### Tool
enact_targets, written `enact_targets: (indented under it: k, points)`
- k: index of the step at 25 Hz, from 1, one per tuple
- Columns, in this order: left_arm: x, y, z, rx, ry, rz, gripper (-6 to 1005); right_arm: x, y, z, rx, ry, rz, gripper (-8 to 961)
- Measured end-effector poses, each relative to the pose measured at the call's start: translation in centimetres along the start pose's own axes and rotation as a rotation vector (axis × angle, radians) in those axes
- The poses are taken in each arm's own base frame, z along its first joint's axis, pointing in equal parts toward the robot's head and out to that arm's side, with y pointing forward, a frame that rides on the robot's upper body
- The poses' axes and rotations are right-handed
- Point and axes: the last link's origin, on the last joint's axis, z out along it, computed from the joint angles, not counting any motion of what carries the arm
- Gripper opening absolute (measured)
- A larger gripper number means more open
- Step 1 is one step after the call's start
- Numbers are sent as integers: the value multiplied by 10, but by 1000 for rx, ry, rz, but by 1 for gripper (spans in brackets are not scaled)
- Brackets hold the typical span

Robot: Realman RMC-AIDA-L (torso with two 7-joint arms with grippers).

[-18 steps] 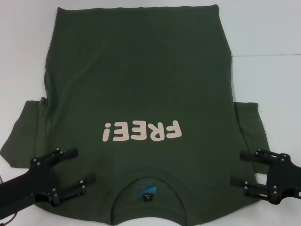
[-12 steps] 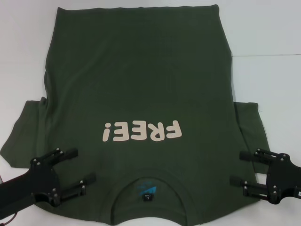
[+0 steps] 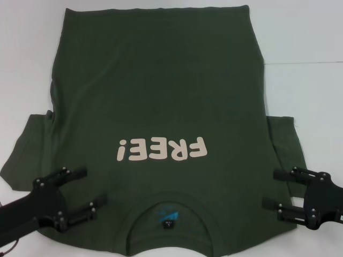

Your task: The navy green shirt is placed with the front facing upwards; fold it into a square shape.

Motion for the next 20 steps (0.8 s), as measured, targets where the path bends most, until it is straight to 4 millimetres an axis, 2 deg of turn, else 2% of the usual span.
enact_targets:
  k: [6, 14, 20]
  points:
    - [12, -9, -10, 24, 44, -118, 819, -2, -1, 1, 0, -2, -2, 779]
    - [51, -56, -40, 150, 20, -523, 813, -2, -2, 1, 2, -7, 4, 778]
    - [76, -84, -51, 255, -150, -793, 796, -2, -1, 0, 1, -7, 10, 778]
